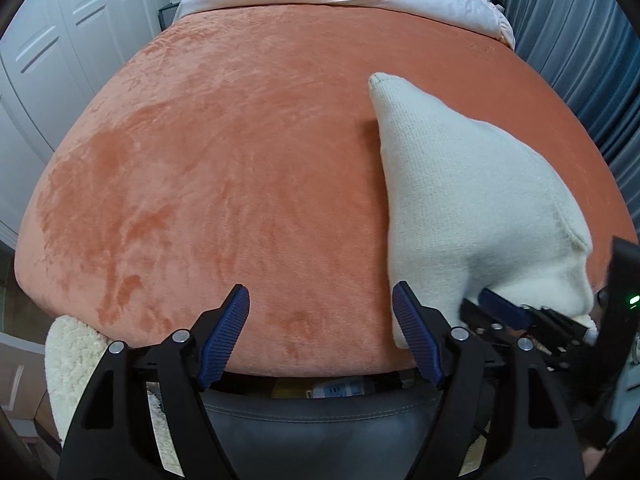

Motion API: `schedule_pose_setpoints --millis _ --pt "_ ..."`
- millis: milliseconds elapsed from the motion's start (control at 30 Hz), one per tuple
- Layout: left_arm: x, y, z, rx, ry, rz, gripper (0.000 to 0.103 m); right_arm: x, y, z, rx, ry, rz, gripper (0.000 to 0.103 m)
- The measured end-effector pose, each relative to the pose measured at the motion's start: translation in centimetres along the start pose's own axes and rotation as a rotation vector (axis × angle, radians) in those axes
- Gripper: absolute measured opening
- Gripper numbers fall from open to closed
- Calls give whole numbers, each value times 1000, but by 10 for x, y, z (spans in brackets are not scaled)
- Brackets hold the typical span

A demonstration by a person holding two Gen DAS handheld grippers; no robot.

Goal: Fold small clothes

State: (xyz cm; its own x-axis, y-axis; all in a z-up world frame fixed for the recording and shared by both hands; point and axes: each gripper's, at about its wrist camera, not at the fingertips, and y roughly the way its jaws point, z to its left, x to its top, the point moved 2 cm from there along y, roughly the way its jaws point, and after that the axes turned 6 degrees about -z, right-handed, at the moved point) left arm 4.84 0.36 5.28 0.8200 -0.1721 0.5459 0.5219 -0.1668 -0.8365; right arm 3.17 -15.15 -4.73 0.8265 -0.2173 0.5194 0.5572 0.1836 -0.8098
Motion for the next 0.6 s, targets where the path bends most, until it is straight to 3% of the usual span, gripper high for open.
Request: schedule_pose_setpoints --millis 67,167,267,400,467,600 --pt "1 2 4 6 -9 3 72 5 -17 -1 3 19 1 26" --pt "3 3 5 -3 -29 14 72 9 -58 -15 20 68 -100 25" --pt "12 0 -3 -39 -24 2 72 8 -95 -46 -42 137 -196 25" --pt "34 -6 -32 -133 -19 -30 72 3 -118 -100 -124 233 -226 25" --pt "46 -6 -51 -173 -18 -39 72 2 -127 -104 -127 268 -251 12" --pt "56 14 -82 -151 23 -34 72 1 -128 -103 -118 222 -270 7"
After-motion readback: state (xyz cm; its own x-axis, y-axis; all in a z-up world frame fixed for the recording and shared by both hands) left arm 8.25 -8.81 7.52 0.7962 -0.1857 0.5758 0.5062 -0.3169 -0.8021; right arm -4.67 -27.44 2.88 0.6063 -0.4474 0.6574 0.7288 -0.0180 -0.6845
